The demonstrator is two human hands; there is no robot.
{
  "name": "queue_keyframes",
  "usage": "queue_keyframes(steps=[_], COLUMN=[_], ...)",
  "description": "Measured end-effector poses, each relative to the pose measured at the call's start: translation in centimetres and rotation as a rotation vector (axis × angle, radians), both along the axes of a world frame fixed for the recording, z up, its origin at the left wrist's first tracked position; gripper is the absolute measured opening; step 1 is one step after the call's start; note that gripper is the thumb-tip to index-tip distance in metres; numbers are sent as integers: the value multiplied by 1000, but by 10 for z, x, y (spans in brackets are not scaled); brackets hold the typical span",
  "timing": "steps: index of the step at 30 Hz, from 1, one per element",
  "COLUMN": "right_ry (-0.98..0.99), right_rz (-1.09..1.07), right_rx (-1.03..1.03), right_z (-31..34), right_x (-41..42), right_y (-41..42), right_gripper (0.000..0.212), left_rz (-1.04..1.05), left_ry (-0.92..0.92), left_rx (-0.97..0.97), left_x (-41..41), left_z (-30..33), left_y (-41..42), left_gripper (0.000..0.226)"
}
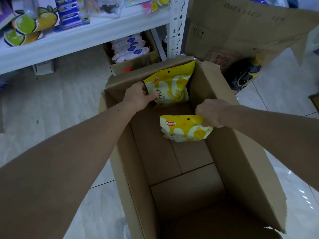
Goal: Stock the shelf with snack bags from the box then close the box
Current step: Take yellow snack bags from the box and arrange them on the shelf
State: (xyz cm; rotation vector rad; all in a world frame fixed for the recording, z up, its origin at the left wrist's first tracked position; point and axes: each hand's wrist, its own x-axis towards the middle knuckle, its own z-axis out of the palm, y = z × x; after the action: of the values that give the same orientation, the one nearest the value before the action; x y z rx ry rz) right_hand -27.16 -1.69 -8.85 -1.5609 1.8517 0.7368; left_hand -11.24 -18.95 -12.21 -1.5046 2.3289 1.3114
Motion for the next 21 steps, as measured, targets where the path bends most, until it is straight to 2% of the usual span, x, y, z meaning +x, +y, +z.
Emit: queue_keyframes(steps=[7, 13, 17, 21], right_ry=[23, 30, 43, 22], right_rz=[45, 48, 40, 16], right_rx=[-19, -38, -30, -40], right_z=[-7, -12, -7, 12], right_x=[0, 0, 2, 7], right_y=[2, 6, 7, 3], right_gripper=[26, 25, 19, 18], left_rz=[155, 58, 7, -56], left_ry=[65, 42, 109, 249], left_rx=[-91, -171, -147, -15], left_x=[-16, -17, -9, -2], left_z=[-10, -14, -4, 24], left_y=[12, 15, 9, 4], left_gripper=[42, 16, 20, 27])
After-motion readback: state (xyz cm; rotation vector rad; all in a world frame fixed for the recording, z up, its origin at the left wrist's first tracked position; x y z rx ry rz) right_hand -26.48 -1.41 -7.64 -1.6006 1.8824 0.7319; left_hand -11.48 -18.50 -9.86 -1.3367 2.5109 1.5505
